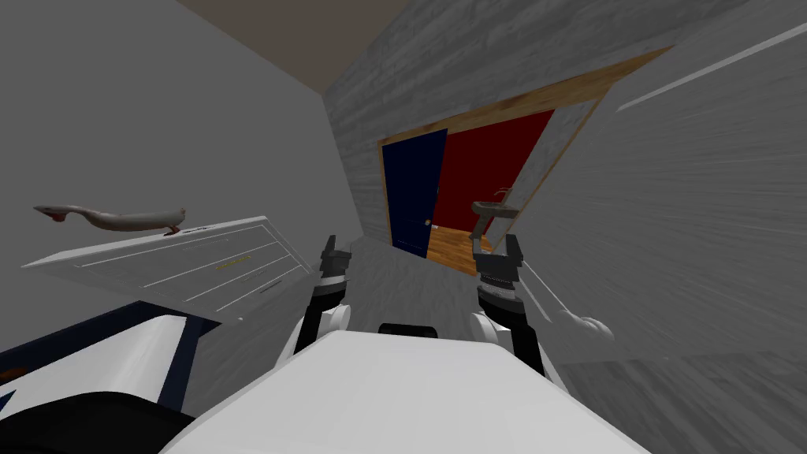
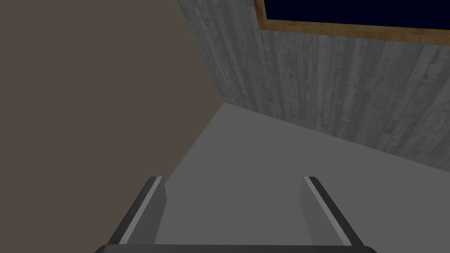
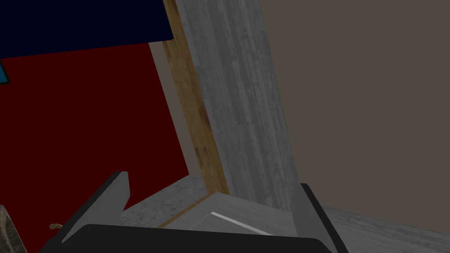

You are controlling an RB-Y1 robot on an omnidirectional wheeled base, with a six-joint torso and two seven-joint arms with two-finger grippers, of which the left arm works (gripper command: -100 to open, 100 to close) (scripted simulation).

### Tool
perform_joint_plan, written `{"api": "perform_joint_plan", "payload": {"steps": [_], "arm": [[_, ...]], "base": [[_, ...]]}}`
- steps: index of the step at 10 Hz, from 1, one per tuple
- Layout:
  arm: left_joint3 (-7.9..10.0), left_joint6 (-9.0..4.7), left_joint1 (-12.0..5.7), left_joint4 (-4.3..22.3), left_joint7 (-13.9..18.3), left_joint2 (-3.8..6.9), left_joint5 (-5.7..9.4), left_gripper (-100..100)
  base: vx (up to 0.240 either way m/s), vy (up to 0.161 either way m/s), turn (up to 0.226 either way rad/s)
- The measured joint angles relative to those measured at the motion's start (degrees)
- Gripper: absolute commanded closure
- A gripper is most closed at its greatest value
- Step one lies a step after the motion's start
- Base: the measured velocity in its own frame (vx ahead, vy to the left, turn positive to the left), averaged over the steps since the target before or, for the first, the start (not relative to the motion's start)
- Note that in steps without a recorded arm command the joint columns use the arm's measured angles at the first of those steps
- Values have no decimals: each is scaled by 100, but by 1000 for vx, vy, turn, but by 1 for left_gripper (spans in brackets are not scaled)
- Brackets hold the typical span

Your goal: Pull the door open

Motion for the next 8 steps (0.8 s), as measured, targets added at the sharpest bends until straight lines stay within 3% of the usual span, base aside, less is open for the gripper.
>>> {"api": "perform_joint_plan", "payload": {"steps": [8], "arm": [[-42,-360,-255,941,-800,396,-249,-100]], "base": [[154,-91,-12]]}}
